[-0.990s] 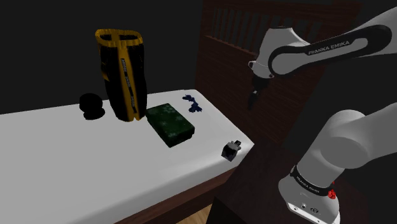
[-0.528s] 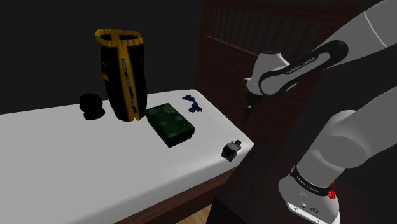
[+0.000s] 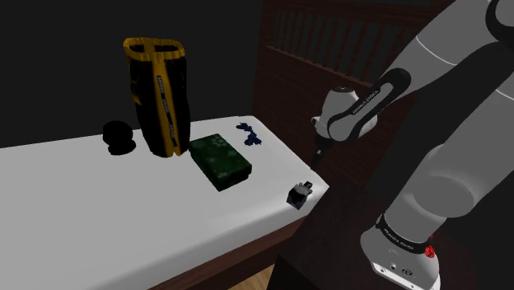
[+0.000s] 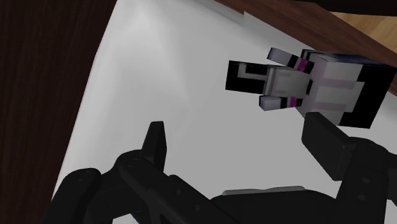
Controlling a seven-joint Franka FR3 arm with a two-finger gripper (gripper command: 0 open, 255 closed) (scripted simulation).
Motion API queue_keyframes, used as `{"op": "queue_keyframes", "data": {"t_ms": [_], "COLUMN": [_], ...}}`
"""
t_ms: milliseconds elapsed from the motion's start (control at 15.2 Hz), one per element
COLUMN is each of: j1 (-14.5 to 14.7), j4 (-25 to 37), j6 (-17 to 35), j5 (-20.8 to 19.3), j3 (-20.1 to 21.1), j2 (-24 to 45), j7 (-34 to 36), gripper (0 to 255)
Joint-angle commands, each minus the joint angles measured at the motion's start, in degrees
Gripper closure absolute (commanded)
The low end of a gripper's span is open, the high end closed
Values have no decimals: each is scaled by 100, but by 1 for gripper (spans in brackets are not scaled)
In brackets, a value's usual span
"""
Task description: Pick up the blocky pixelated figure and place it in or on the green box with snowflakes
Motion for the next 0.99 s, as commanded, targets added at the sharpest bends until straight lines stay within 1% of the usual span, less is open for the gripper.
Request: {"op": "queue_keyframes", "data": {"t_ms": [0, 198, 660, 726, 924], "j1": [13, 34, 33, 33, 33], "j4": [7, 25, 25, 25, 25], "j6": [238, 535, 533, 533, 533], "j5": [39, 128, 128, 128, 128], "j3": [-25, -42, -41, -41, -41], "j2": [239, 555, 554, 554, 554], "j7": [-32, -90, -90, -90, -90], "gripper": [0, 0, 0, 255, 255]}}
